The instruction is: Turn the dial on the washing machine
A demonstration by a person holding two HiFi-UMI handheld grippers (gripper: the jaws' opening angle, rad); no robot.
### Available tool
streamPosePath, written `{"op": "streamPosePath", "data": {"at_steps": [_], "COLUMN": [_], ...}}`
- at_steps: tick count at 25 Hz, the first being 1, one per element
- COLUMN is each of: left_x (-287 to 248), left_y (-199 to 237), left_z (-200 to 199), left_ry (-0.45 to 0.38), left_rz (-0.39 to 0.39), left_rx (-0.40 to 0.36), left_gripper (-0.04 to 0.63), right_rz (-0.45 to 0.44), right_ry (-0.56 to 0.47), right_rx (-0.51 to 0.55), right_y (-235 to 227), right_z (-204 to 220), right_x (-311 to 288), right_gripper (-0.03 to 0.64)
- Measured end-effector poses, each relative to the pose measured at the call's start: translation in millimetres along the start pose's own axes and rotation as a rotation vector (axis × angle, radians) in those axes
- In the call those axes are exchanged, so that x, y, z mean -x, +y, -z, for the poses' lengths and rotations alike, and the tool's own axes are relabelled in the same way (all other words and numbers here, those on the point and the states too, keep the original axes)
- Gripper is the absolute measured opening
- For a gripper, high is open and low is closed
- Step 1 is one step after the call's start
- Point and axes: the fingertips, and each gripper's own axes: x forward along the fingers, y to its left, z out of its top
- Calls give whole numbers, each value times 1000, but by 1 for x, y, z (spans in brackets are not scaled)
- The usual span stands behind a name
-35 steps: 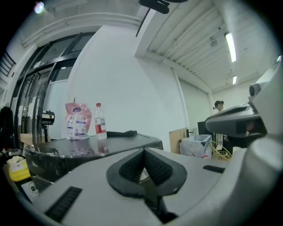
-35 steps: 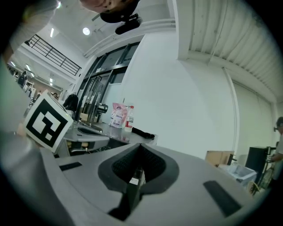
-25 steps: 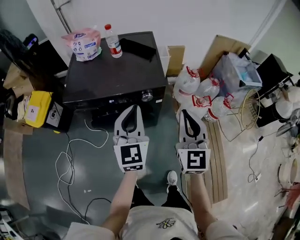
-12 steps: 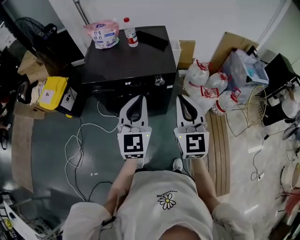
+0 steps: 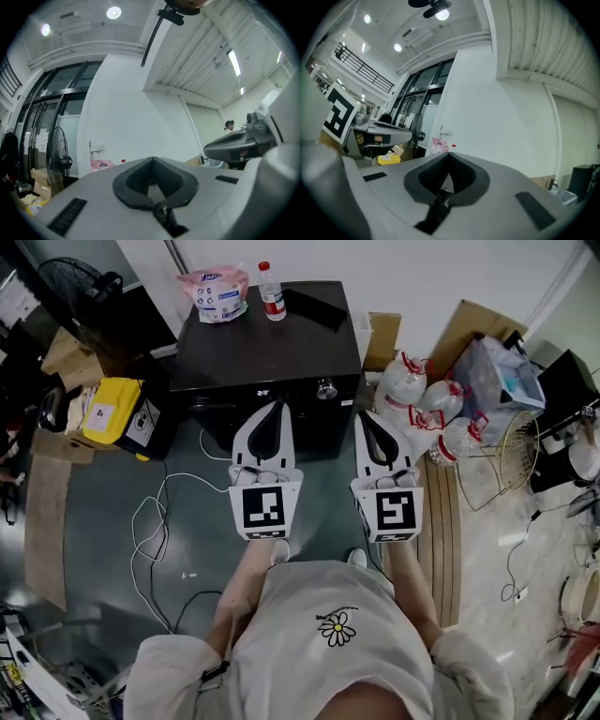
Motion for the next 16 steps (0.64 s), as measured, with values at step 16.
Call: {"op": "streamPosePath", "data": {"at_steps": [16], "left_x": [-15], "left_y": [11], "left_z": [11], "left_ry": [13], "left_rz": [-6], "left_rx": [23], "left_gripper": [-2], "right_rz": [-4], "right_ry": [27], "right_rx": [28], "right_y": [-4], "right_z": [10], "right_x": [-12], "right_gripper": [3]}}
